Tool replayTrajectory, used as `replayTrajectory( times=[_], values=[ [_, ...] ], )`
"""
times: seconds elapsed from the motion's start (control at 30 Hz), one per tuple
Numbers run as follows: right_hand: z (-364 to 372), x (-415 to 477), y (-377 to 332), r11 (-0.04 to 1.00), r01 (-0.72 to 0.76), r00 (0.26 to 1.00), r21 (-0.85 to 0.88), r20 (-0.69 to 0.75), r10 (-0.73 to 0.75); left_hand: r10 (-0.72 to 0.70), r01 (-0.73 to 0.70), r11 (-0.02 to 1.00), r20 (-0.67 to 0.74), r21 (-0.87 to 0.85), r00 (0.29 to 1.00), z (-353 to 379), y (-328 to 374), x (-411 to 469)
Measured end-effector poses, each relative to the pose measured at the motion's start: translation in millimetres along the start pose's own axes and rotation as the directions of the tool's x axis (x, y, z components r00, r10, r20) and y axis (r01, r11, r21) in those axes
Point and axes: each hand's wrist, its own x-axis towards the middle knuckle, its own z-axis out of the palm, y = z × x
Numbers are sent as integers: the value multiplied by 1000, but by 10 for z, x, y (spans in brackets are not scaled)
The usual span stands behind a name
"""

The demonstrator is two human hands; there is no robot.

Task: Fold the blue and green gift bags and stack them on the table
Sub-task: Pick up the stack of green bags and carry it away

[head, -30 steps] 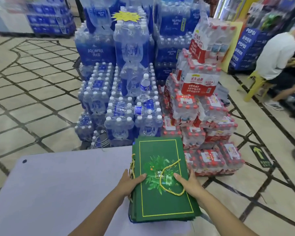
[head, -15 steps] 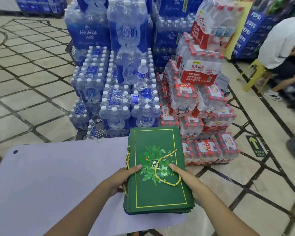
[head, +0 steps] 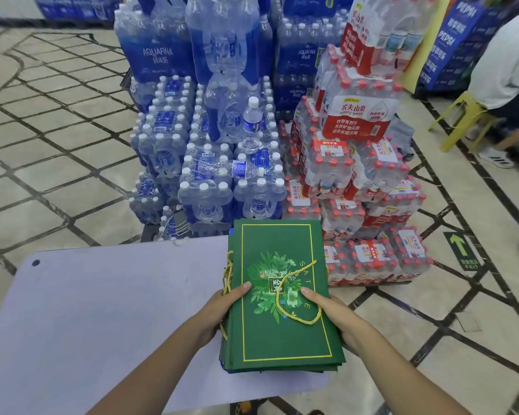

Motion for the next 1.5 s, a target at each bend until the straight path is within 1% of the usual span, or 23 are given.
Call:
replayTrajectory(
  times=[0.27,0.43,0.53,0.63,0.73,0.8,0.93,1.03,1.13,1.27,1.33,1.5],
  values=[
    [5,27,2,1000,-6,1000,12,2,6,-35,35,999,-1,35,999,-73,-11,17],
    [-47,60,27,1000,-11,1000,15,7,11,-6,6,1000,-2,14,1000,-46,32,-5],
    [-41,66,17,1000,-14,1000,14,11,14,-2,2,999,10,-38,1000,-100,-2,18],
    [-26,61,10,1000,-18,1000,6,14,18,-32,30,995,-22,-95,999,-122,-51,50],
    [-40,50,9,1000,-19,1000,20,3,19,-56,57,998,41,-35,998,-91,30,9],
    [-40,35,4,999,-22,1000,28,-3,22,-81,81,997,42,3,996,-85,84,1],
    [-26,5,-48,997,-74,997,29,7,73,-71,76,991,50,-108,996,-53,103,22],
    [-31,-22,-133,993,-121,992,2,42,121,-63,70,980,47,-188,997,-1,83,9],
    [-36,-69,-217,989,-147,987,-5,63,147,-40,42,973,15,-227,999,62,63,-35],
    [-99,-115,-234,985,-170,983,-5,62,170,-4,11,957,23,-290,1000,133,5,-75],
    [-170,-141,-215,984,-180,982,5,55,179,-2,14,954,41,-301,999,175,-16,-69],
    [-386,-200,-115,977,-208,978,43,5,208,23,-2,969,83,-246,996,380,-66,-40]
  ],
)
